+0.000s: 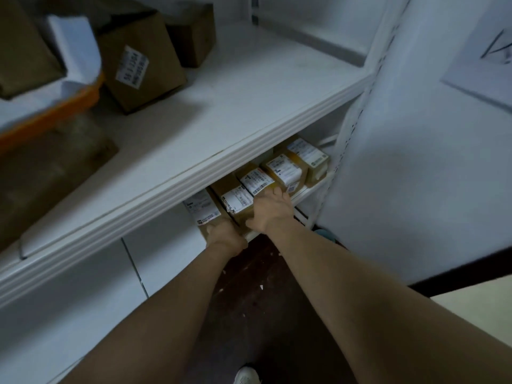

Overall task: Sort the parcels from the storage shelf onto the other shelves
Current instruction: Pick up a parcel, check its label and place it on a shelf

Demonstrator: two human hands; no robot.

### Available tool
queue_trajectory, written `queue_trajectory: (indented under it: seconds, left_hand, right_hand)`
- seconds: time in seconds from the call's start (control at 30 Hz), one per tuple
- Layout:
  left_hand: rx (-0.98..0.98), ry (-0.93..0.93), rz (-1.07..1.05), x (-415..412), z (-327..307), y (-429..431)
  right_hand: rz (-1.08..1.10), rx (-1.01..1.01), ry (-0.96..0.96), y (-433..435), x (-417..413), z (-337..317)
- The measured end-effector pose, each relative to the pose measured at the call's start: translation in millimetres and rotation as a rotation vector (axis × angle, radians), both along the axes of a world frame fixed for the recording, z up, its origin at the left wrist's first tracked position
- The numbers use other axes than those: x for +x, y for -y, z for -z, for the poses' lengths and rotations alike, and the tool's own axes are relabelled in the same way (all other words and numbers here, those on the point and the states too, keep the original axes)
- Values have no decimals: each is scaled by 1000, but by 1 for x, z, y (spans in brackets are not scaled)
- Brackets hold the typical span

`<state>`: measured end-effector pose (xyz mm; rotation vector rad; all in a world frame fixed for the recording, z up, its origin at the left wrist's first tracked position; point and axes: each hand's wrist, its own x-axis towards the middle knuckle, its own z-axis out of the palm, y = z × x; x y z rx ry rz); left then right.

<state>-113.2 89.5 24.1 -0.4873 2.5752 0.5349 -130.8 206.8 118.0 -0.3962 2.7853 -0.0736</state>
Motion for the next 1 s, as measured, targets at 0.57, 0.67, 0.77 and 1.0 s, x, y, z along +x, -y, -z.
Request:
queue_trajectory:
  seconds: [0.57, 0.67, 0.77, 1.0]
  left_hand:
    - [192, -559, -335, 178, -277, -36]
    - [145, -715, -474, 204, -296, -14]
    - [112, -865, -594, 227, -314, 19]
    - [-93, -1070, -801, 261, -342, 106]
  right_hand:
    - [-72, -456, -64, -11, 129, -189]
    - [-76, -589, -35, 13, 145, -204]
    - [-53, -721, 48, 45, 156, -218]
    - [176, -1041, 414, 122, 179, -242]
